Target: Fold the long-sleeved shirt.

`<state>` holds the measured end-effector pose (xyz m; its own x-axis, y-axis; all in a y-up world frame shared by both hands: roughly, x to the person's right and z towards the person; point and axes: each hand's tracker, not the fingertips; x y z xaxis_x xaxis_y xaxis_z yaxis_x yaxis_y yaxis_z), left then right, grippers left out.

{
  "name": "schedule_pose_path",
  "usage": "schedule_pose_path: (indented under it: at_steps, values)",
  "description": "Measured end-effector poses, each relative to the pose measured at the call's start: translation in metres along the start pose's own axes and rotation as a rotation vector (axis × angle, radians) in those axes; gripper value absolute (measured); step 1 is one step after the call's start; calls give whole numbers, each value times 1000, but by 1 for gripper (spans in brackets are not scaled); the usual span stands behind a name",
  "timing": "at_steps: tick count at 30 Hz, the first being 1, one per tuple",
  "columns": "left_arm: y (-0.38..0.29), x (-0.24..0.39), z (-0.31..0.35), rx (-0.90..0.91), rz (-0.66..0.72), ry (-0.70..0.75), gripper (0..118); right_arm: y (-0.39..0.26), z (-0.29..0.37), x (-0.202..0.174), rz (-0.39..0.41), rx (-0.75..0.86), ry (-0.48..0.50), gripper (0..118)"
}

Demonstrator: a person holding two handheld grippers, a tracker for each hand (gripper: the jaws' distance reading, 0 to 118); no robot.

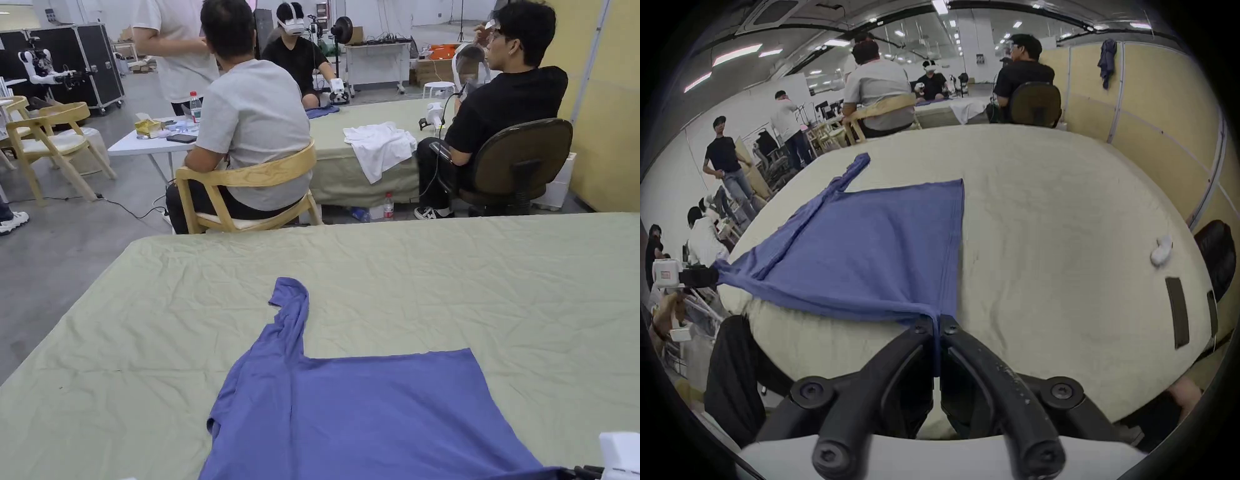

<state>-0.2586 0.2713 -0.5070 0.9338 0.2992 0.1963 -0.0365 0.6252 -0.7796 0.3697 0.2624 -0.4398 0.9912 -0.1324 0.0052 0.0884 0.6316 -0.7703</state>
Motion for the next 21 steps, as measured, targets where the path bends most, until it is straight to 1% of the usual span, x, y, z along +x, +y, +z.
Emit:
schedule_pose_path:
  at_steps: [3, 5, 8, 11, 12, 14, 15, 16, 17, 18, 19, 20, 21]
  values:
    - [-16, -7, -4, -53, -3, 17, 2, -13, -3, 1, -12, -35, 9, 4]
    - [-22, -12, -9, -76, -3, 29, 2, -17, -8, 0, 2, -63, 2, 4]
    - [-25, -21, -23, -116, 34, 39, 2, -19, -18, 0, -3, -108, 10, 4]
    - [-29, -19, -36, -210, 14, 43, 3, -22, -29, -1, -2, -161, 6, 4]
    - [-30, -19, -39, -217, -3, 53, 3, -24, -33, -1, 0, -170, 4, 4]
    - [-32, -14, -41, -223, 20, 56, 3, -28, -37, 0, -6, -213, 15, 4]
    - [-33, -14, -41, -226, 30, 52, 6, -29, -39, 1, -11, -239, 21, 5]
    - [-34, -13, -41, -236, 31, 48, 11, -30, -41, 1, -11, -272, 26, 9]
    - [-35, -13, -44, -264, 23, 50, 18, -31, -42, 0, 2, -281, 22, 16]
    - [-37, -12, -45, -292, 6, 65, 36, -33, -43, 0, 25, -313, 9, 32]
    - [-39, -11, -43, -294, -2, 81, 45, -34, -45, -1, 42, -321, -18, 45]
    - [-40, -10, -41, -291, -10, 87, 46, -35, -44, -1, 54, -324, -27, 52]
    - [-40, -9, -37, -280, -7, 91, 46, -36, -43, -1, 57, -317, -20, 52]
